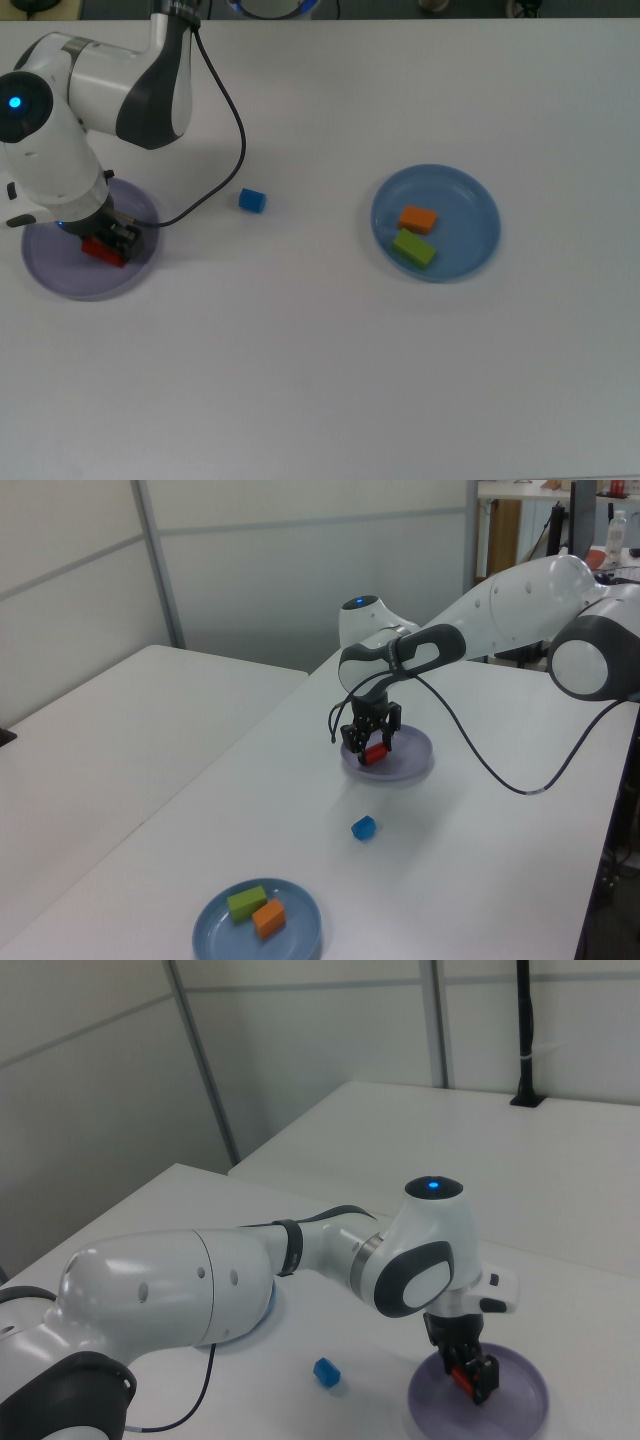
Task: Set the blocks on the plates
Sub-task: 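Carry the red block to the lavender plate and release it, then move the gripper to the blue cube, lower and grasp it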
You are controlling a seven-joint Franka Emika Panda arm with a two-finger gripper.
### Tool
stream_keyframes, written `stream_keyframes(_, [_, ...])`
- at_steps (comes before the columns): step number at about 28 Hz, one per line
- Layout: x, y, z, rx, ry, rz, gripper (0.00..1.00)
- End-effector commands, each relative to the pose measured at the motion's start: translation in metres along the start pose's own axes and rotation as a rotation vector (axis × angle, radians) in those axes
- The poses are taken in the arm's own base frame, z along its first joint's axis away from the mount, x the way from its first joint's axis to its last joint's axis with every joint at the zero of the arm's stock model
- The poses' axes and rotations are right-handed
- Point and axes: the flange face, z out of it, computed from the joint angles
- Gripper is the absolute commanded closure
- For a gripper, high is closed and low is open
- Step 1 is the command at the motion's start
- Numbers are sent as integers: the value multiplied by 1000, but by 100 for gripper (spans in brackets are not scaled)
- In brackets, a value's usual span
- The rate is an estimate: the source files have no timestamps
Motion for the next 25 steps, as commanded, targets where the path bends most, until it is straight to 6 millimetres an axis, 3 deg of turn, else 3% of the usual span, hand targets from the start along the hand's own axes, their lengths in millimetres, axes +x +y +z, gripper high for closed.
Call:
stream_keyframes(1, [1,3,-6,-6,19,-5,0])
stream_keyframes(7, [0,2,-24,5,36,0,0])
stream_keyframes(9, [-3,-6,-38,11,43,-9,0])
stream_keyframes(13, [-10,-16,-47,9,17,-25,0])
stream_keyframes(20, [-36,-67,-51,33,-100,-31,0])
stream_keyframes(25, [-58,-93,-48,20,-203,-49,0])
